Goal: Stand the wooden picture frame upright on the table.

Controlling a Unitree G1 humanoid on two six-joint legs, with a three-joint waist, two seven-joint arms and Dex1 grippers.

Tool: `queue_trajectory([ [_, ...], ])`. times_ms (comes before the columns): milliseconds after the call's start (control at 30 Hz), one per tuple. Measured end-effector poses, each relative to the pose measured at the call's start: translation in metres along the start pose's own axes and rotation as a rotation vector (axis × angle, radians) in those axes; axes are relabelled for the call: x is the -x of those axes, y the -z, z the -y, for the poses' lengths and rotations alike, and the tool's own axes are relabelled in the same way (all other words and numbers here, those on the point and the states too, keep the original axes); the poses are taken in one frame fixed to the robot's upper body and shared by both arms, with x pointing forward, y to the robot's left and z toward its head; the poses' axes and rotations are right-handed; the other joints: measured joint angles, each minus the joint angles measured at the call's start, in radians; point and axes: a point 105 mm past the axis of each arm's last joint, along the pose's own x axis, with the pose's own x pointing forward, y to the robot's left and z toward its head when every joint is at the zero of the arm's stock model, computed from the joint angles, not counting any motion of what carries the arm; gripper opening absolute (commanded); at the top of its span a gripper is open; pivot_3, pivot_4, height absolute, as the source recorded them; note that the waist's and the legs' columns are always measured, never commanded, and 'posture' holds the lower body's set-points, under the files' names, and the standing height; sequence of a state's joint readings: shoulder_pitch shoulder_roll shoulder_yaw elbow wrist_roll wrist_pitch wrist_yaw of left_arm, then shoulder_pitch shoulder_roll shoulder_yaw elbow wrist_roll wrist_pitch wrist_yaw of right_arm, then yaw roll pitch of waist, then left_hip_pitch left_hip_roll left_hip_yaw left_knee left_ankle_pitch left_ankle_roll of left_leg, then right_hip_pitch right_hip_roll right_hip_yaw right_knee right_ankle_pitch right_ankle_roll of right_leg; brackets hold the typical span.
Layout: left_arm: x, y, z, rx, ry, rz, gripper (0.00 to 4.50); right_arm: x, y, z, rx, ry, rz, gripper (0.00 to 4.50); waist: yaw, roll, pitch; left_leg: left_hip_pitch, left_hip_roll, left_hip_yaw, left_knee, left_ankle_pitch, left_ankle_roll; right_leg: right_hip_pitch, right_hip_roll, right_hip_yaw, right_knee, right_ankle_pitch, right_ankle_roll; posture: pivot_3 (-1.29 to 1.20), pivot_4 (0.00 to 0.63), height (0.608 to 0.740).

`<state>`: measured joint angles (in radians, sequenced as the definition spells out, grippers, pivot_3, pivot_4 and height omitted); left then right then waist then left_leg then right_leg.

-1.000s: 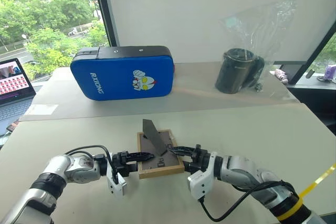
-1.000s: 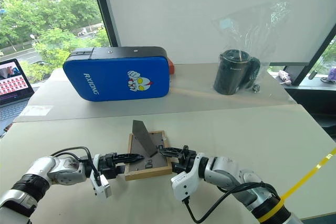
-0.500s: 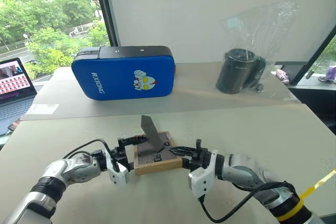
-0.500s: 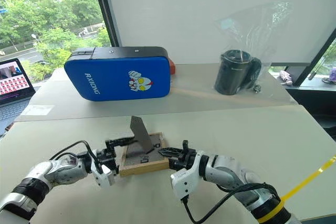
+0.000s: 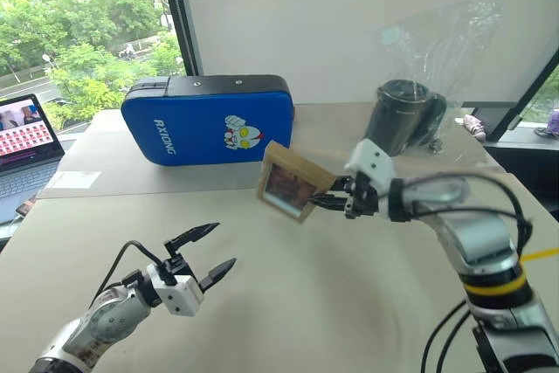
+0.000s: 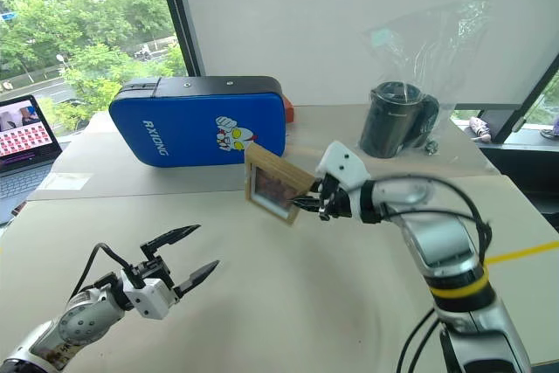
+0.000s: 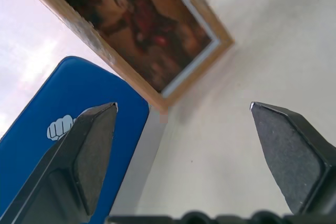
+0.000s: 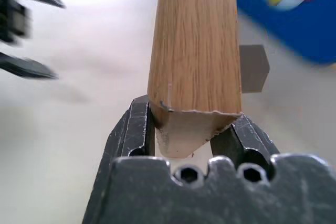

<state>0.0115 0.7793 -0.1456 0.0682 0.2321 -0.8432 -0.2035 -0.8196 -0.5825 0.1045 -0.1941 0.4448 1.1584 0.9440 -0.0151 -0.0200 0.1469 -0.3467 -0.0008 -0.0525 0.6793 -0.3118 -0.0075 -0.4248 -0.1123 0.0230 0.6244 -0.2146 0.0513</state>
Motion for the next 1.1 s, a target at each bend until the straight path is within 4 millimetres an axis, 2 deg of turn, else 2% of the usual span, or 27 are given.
queue_trajectory([
  [133,-0.002,-0.003,0.0,0.004,0.0,-0.004,4.37,0.004,-0.002,0.006,-0.126,-0.032,-0.047,1.21,0.004,0.001,0.0,-0.002,0.0,-0.002,0.0,0.0,0.001,0.0,0.0,-0.002,-0.001,0.0,0.0,0.0,0.15,0.74],
  [267,-0.002,-0.005,0.002,0.016,0.003,-0.014,4.37,0.004,0.009,0.017,-0.185,-0.019,-0.085,1.21,0.0,0.001,0.0,-0.004,0.0,-0.001,0.0,-0.001,0.001,-0.002,-0.001,-0.003,-0.002,0.0,0.0,0.0,0.15,0.74],
  [300,-0.002,-0.004,0.002,0.016,0.001,-0.017,4.46,0.003,0.008,0.018,-0.181,-0.023,-0.085,2.0,-0.001,0.001,0.0,-0.004,0.0,-0.002,0.0,-0.001,0.001,-0.002,-0.001,-0.003,-0.002,0.0,0.0,0.0,0.15,0.74],
  [367,-0.004,-0.006,0.0,0.016,-0.008,-0.012,4.46,0.001,0.012,0.02,-0.189,-0.025,-0.101,2.62,-0.002,0.001,0.0,-0.004,0.0,-0.002,0.0,-0.001,0.001,-0.002,-0.001,-0.003,-0.002,0.0,0.0,0.0,0.15,0.74],
  [467,-0.004,-0.008,0.003,0.029,-0.013,-0.007,4.46,-0.005,0.029,0.022,-0.235,-0.029,-0.152,3.63,-0.003,0.001,0.0,-0.005,0.0,-0.002,0.0,-0.001,0.001,-0.003,-0.001,-0.003,-0.002,0.0,0.0,0.0,0.15,0.74],
  [567,-0.004,-0.009,0.004,0.032,-0.008,-0.008,4.46,-0.005,0.029,0.021,-0.239,-0.035,-0.147,4.46,-0.003,0.002,0.001,-0.006,0.0,-0.002,0.0,-0.001,0.001,-0.003,-0.001,-0.003,-0.001,0.0,0.0,0.0,0.15,0.74],
  [633,-0.004,-0.009,0.004,0.033,-0.008,-0.008,4.46,-0.002,0.026,0.021,-0.236,-0.034,-0.136,4.46,-0.002,0.002,0.001,-0.006,0.0,-0.002,0.0,-0.001,0.001,-0.003,-0.001,-0.003,-0.001,0.0,0.0,0.0,0.15,0.74],
  [767,-0.001,-0.002,0.002,0.118,-0.056,-0.06,4.46,0.026,0.025,0.013,-0.214,-0.02,-0.105,4.46,0.007,0.002,0.001,-0.007,0.0,-0.004,0.0,-0.001,0.002,-0.003,-0.001,-0.006,-0.003,0.0,0.0,0.0,0.15,0.74],
  [867,0.003,0.007,0.0,0.23,-0.097,-0.128,4.46,0.041,0.049,0.001,-0.235,0.001,-0.127,4.46,0.008,0.002,0.001,-0.008,0.0,-0.004,0.0,-0.002,0.003,-0.002,-0.001,-0.007,-0.005,0.0,0.0,0.0,0.15,0.74],
  [933,0.006,0.014,-0.002,0.426,-0.173,-0.209,4.46,0.047,0.077,-0.007,-0.259,0.077,-0.14,4.46,0.006,0.002,0.001,-0.008,0.0,-0.004,0.0,-0.002,0.003,-0.001,-0.002,-0.007,-0.006,0.0,0.001,0.0,0.15,0.74],
  [1033,0.009,0.019,0.0,0.599,-0.225,-0.282,4.46,0.043,0.093,-0.014,-0.242,0.18,-0.107,4.46,-0.003,0.002,0.001,-0.007,0.0,-0.004,0.001,-0.002,0.003,-0.001,-0.001,-0.006,-0.004,0.0,0.001,0.0,0.15,0.74],
  [1100,0.012,0.018,0.0,0.71,-0.267,-0.313,4.46,0.038,0.1,-0.013,-0.168,0.359,-0.039,4.46,-0.005,0.002,0.001,-0.005,0.0,-0.004,0.001,-0.002,0.003,-0.001,-0.001,-0.005,-0.001,0.0,0.0,0.0,0.15,0.74],
])
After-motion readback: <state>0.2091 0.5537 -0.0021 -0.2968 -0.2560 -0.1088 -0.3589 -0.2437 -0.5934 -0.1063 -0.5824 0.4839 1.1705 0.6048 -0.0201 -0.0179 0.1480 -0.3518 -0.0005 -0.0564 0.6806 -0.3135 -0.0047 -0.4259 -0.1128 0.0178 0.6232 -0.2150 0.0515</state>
